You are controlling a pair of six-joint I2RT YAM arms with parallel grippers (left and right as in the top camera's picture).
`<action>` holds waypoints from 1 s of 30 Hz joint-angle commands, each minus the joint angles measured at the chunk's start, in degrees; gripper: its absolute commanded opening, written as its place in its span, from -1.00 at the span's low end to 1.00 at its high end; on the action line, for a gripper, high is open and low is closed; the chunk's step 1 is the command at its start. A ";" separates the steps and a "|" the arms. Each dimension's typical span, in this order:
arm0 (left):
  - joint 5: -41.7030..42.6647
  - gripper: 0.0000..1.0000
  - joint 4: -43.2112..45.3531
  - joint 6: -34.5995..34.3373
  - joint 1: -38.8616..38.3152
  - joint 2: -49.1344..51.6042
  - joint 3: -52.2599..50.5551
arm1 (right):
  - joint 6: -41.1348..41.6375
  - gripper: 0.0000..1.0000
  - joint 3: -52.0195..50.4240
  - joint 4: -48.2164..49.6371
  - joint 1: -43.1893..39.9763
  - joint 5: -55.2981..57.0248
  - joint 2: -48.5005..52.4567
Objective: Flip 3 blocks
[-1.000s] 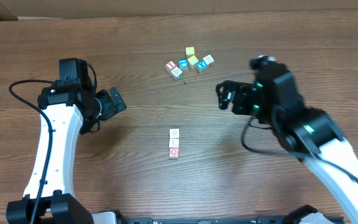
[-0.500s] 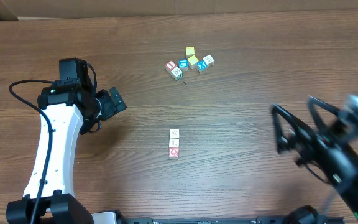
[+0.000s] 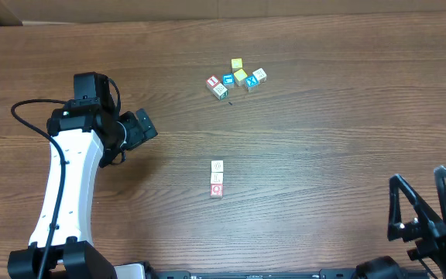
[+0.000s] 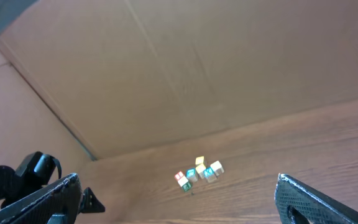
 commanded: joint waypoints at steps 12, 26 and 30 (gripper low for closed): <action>-0.66 1.00 -0.13 -0.22 0.11 0.39 -0.04 | -0.85 1.00 -14.73 8.70 -3.39 -0.35 -11.19; -0.66 1.00 -0.15 -0.22 0.11 0.39 -0.04 | -6.78 1.00 -43.60 54.88 -3.72 -2.69 -21.14; -0.66 1.00 -0.15 -0.22 0.11 0.39 -0.04 | -12.76 1.00 -48.85 72.06 -3.72 -5.35 -21.11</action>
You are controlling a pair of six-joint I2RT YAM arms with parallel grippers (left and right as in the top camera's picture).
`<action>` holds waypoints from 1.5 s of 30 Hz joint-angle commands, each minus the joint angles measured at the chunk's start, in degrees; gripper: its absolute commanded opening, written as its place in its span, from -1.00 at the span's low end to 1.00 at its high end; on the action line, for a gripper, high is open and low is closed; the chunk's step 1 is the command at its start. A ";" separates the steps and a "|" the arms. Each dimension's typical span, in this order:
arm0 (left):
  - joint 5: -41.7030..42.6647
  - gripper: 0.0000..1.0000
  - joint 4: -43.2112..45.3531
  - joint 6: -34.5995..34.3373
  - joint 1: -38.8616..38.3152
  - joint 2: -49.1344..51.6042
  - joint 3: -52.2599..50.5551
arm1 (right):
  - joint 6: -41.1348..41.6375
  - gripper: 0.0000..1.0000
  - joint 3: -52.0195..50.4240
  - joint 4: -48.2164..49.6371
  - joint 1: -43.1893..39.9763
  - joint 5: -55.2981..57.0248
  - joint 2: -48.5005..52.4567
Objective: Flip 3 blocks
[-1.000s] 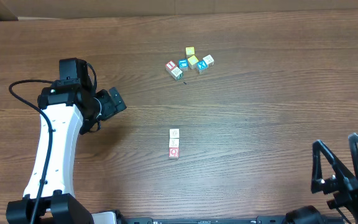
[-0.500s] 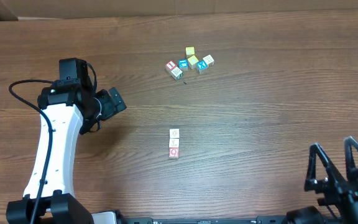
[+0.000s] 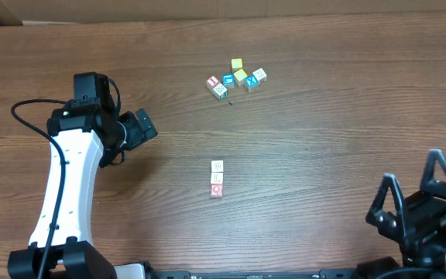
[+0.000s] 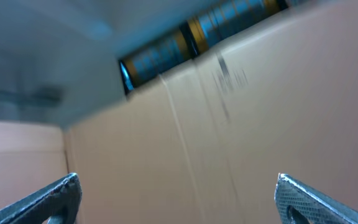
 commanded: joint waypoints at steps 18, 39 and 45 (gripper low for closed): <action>-0.61 0.99 -0.13 -0.22 0.11 0.39 -0.02 | -18.60 1.00 -18.16 15.74 -0.39 -3.45 -0.66; -0.61 0.99 -0.15 -0.22 0.11 0.39 0.00 | -18.62 1.00 -21.22 -8.94 -0.39 -2.82 -0.70; -0.61 1.00 -0.15 -0.22 0.11 0.39 -0.02 | -18.64 1.00 -21.22 -17.75 -0.39 -2.82 -0.70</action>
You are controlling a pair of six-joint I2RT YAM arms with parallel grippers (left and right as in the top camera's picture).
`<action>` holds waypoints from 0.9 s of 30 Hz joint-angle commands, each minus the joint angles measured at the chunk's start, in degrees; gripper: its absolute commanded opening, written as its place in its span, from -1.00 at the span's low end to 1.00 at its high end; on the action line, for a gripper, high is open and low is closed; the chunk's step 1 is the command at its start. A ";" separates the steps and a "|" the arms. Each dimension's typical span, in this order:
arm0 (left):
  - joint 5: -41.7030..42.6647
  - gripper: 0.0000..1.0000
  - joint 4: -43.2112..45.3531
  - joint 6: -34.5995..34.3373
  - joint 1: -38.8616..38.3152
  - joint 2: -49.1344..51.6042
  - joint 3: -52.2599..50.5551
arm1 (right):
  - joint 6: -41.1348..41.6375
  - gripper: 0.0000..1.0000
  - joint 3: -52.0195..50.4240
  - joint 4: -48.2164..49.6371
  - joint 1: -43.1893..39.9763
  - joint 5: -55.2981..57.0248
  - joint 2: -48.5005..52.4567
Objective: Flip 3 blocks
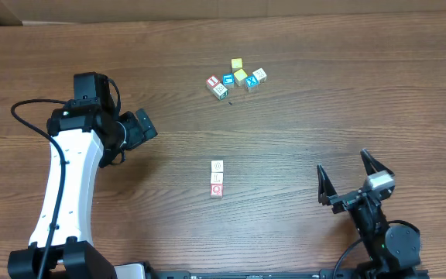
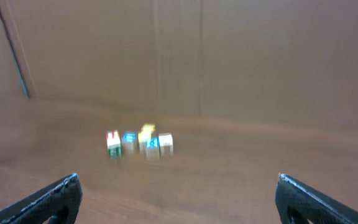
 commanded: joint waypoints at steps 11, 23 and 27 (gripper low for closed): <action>-0.44 0.99 -0.13 -0.22 0.11 0.39 -0.02 | 0.22 1.00 -0.59 -2.14 -0.70 1.38 -0.52; -0.44 0.99 -0.13 -0.22 0.11 0.39 -0.02 | 0.22 1.00 -0.59 -2.14 -2.10 1.38 -0.52; -0.44 1.00 -0.13 -0.22 0.11 0.39 -0.02 | 0.22 1.00 -0.59 -2.14 -2.08 1.38 -0.52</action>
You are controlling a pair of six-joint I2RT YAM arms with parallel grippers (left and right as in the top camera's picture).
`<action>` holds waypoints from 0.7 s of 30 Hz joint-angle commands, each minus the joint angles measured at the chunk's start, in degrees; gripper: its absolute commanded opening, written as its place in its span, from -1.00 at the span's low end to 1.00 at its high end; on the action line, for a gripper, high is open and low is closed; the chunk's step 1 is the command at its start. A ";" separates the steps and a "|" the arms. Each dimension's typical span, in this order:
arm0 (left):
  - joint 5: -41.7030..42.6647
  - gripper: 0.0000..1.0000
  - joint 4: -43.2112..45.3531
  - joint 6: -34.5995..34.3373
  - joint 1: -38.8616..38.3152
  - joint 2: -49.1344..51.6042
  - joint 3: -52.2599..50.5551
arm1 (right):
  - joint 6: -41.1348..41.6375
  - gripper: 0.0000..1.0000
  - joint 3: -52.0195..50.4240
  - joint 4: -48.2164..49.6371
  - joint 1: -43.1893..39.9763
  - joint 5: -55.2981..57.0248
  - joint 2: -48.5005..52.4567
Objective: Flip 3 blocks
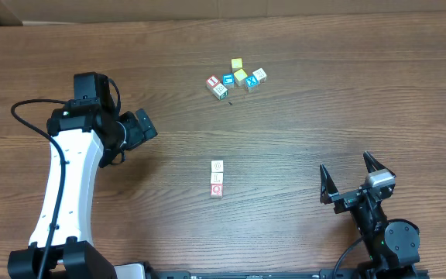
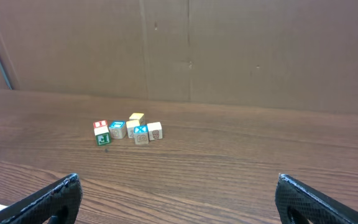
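Note:
A cluster of several small letter blocks (image 1: 236, 77) lies at the far middle of the table; the right wrist view shows the cluster (image 2: 128, 129) well ahead of the fingers. Nearer the front, three blocks (image 1: 217, 178) lie in a short row, two pale and one red at the near end. My right gripper (image 1: 347, 167) (image 2: 178, 186) stands wide open and empty at the front right, pointing toward the far cluster. My left gripper (image 1: 144, 125) hangs at the left, well clear of all blocks; its jaws cannot be made out.
The wooden table (image 1: 324, 101) is bordered by cardboard walls (image 2: 229, 50) at the back. A black cable (image 1: 29, 116) loops by the white left arm (image 1: 68, 178).
The right gripper sits almost where it was, shifted only slightly. Its wrist view, blurred before, is now sharp and steady on the far cluster. The blocks and left arm are unchanged.
The open right gripper was first at the front right corner, looking toward the far cluster. Then it was tilted up at the wall. Later it stood further left and forward, facing the cluster, where it stays. No block has moved; the left arm has kept still.

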 commanded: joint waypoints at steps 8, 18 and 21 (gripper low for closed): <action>-0.44 1.00 -0.15 -0.22 0.11 0.39 -0.02 | 0.15 1.00 -0.59 0.15 -0.24 0.72 -0.52; -0.44 1.00 -0.13 -0.22 0.11 0.46 -0.02 | 0.15 1.00 -0.59 0.15 -0.24 0.72 -0.52; -0.44 1.00 -0.15 -0.22 0.11 -0.85 -0.02 | 0.15 1.00 -0.59 0.15 -0.24 0.72 -0.52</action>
